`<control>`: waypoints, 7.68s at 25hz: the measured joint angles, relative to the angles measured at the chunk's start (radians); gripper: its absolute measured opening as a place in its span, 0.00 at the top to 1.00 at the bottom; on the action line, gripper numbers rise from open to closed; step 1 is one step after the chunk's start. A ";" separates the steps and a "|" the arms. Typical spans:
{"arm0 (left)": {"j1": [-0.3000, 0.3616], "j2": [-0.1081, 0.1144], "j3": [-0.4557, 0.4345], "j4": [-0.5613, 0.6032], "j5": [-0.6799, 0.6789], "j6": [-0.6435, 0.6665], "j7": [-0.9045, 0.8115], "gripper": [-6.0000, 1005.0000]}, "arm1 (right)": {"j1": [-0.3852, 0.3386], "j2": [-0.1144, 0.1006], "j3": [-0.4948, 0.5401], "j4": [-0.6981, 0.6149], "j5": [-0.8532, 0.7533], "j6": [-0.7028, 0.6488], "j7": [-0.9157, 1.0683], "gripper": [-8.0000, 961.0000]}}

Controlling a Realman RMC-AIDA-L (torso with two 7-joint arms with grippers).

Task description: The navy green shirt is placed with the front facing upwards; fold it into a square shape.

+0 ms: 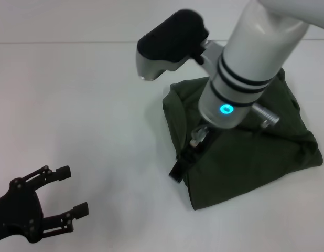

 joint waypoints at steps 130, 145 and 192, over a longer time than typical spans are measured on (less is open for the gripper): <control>-0.053 -0.011 -0.069 -0.183 -0.015 -0.157 -0.173 0.10 | -0.233 -0.061 0.735 -0.101 -0.230 0.247 -1.279 0.89; -0.062 -0.009 -0.061 -0.179 -0.006 -0.159 -0.166 0.10 | -0.250 -0.033 0.729 -0.210 -0.236 0.110 -1.095 0.38; -0.115 0.006 0.046 -0.082 -0.004 -0.157 -0.171 0.10 | -0.440 -0.022 0.275 -0.225 -0.369 0.002 -0.336 0.05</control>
